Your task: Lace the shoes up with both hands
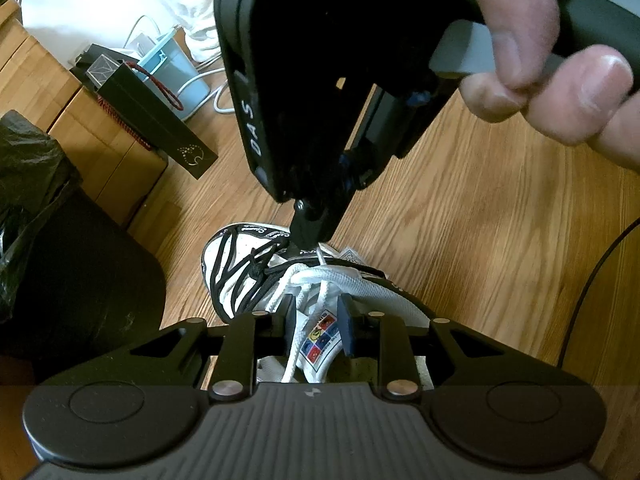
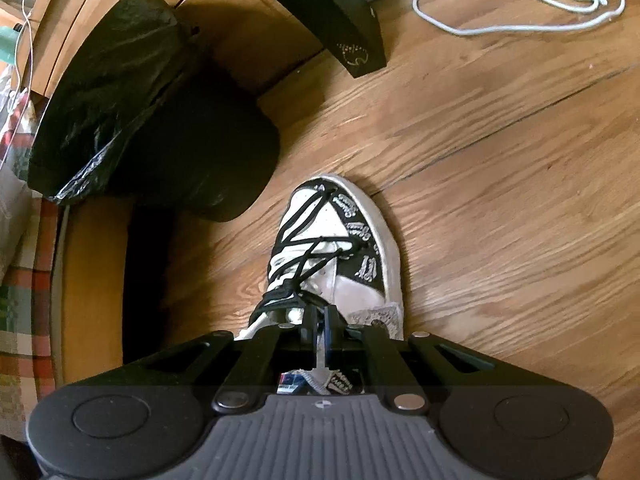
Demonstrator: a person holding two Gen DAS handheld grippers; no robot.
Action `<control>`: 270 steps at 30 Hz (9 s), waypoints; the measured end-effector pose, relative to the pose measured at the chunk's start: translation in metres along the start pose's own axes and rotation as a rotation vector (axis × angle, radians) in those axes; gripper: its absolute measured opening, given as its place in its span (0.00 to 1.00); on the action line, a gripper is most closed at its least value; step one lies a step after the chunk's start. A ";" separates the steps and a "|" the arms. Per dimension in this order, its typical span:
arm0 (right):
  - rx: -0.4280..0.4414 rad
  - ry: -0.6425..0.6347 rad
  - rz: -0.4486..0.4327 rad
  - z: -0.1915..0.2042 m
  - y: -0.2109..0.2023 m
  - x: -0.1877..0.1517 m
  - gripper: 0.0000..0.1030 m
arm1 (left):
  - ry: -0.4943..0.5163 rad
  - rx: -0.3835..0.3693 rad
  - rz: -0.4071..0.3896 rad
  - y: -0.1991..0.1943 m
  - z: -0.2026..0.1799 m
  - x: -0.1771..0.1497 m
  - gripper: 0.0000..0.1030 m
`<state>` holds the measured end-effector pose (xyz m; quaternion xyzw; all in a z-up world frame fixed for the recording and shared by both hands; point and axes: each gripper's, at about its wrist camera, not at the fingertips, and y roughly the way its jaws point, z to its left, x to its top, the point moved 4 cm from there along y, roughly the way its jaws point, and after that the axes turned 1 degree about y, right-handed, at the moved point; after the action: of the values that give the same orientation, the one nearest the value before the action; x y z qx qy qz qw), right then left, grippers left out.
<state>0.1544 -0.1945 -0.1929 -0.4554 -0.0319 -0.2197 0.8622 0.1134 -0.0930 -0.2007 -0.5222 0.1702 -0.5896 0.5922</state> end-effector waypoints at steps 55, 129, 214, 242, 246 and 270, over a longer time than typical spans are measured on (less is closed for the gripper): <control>0.058 0.108 0.018 -0.010 0.001 0.009 0.14 | 0.006 0.004 -0.001 -0.002 -0.002 -0.005 0.26; 0.034 -0.005 0.028 0.001 0.002 0.004 0.05 | 0.011 0.002 -0.001 -0.001 0.000 -0.005 0.28; 0.021 0.095 -0.129 -0.014 -0.013 0.031 0.02 | 0.011 0.008 0.001 -0.001 -0.003 -0.003 0.31; 0.097 0.166 0.100 -0.006 0.005 0.012 0.22 | 0.009 0.007 0.002 0.000 -0.003 -0.002 0.31; 0.085 0.168 0.121 -0.005 0.003 0.013 0.22 | 0.009 0.006 0.002 0.000 -0.001 -0.002 0.31; 0.102 0.264 0.174 -0.021 0.006 0.003 0.23 | 0.007 0.001 0.008 0.006 0.004 0.002 0.32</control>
<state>0.1563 -0.2092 -0.2095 -0.3792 0.1099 -0.2002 0.8967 0.1201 -0.0944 -0.2034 -0.5192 0.1742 -0.5892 0.5941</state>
